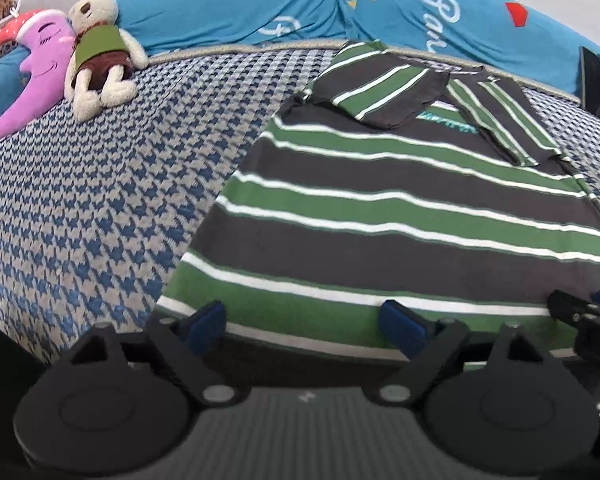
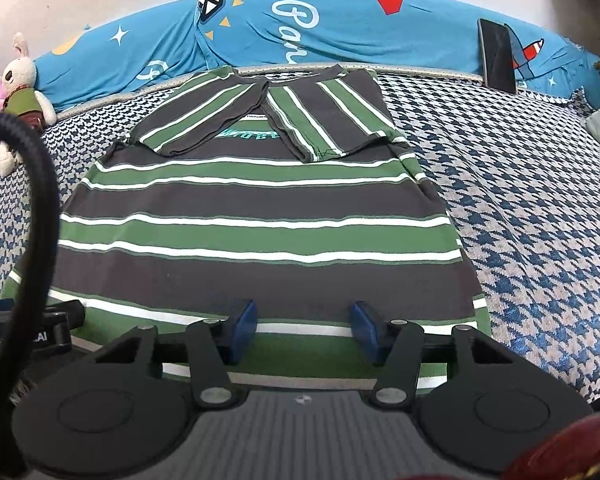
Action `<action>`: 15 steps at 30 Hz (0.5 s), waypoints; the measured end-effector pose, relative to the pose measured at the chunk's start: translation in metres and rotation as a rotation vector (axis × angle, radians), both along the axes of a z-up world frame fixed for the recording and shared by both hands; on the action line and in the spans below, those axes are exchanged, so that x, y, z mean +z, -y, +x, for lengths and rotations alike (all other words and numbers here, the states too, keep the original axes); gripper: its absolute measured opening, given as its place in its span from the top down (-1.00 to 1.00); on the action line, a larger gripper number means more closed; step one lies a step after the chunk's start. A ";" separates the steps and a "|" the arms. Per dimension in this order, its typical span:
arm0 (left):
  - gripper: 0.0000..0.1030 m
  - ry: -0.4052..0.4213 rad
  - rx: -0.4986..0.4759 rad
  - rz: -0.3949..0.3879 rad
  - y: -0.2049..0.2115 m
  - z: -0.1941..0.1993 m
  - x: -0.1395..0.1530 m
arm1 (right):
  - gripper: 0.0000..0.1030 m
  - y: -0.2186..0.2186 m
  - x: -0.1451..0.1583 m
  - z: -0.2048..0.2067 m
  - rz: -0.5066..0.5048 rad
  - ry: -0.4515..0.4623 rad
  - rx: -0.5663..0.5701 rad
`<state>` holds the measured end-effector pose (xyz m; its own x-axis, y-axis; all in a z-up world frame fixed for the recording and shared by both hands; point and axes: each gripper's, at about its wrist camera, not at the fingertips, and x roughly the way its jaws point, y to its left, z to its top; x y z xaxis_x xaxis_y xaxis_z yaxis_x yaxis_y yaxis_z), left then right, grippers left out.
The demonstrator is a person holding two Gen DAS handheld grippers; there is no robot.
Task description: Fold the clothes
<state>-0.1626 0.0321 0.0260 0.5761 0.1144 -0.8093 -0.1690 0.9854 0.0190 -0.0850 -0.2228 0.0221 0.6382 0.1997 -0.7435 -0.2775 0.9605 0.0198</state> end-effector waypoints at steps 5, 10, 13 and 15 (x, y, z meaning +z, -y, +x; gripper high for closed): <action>-0.69 0.001 0.006 -0.004 -0.003 -0.001 -0.002 | -0.03 0.000 -0.003 -0.008 -0.021 0.014 0.004; -0.70 0.002 -0.014 0.005 -0.003 -0.006 -0.005 | -0.03 0.002 -0.005 -0.017 -0.029 0.021 0.003; -0.75 -0.009 -0.021 0.001 -0.005 -0.010 -0.005 | -0.03 0.006 -0.004 -0.022 -0.020 0.010 0.001; -0.77 -0.027 -0.021 -0.012 -0.008 -0.013 -0.004 | -0.03 0.008 -0.005 -0.026 -0.017 -0.002 0.009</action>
<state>-0.1755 0.0404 0.0215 0.5559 0.0925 -0.8261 -0.1482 0.9889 0.0110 -0.1114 -0.2310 0.0174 0.6350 0.1928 -0.7480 -0.2860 0.9582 0.0042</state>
